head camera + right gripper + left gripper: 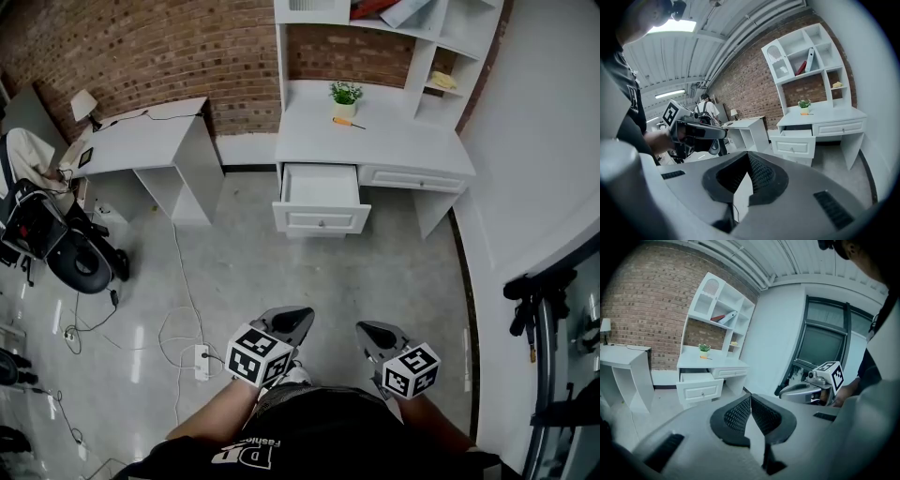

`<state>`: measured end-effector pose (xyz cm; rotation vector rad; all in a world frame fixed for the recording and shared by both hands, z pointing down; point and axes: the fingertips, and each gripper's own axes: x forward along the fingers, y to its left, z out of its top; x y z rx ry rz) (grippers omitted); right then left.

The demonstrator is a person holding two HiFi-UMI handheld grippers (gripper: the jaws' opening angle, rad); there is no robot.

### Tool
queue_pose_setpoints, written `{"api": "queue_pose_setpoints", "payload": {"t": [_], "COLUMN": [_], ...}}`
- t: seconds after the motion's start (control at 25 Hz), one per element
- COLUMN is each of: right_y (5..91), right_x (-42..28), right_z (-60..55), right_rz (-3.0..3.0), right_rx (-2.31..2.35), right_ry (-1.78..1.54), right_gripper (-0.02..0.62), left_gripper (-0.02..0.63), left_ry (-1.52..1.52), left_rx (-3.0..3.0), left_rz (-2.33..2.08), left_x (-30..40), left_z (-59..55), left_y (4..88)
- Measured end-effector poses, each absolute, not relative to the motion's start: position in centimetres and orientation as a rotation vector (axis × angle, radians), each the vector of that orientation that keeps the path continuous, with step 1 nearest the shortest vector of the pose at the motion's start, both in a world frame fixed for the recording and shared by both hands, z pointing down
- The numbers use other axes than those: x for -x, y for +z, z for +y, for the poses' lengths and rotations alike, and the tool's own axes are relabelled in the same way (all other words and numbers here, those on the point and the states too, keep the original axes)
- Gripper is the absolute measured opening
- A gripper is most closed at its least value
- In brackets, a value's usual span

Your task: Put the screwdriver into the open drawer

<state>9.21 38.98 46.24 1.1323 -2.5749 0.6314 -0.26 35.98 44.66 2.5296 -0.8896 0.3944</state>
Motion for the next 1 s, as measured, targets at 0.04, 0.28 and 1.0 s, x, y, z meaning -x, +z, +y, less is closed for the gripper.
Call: {"api": "queue_pose_setpoints", "payload": {"t": [0.04,0.28,1.0], "right_y": [46.2,46.3,48.0], "right_x": [-8.8,-6.7,-7.3], "right_z": [38.5,36.3,29.8], "right_rz": [-2.573,-2.56,-2.544], "right_rx": [-1.138,-1.16,-1.193], "right_ry": [0.633,0.632,0.708], "right_gripper": [0.005,0.005,0.005], "left_gripper": [0.02,0.02,0.02], "left_ry": [0.39,0.386,0.388], "left_rx": [-2.532,-2.532,-2.473], "left_rz": [-0.888,-0.867,-0.894], "left_x": [0.7,2.9,3.9], "left_z": [35.5,33.6,28.8], "left_y": [44.6,45.3,47.3]}}
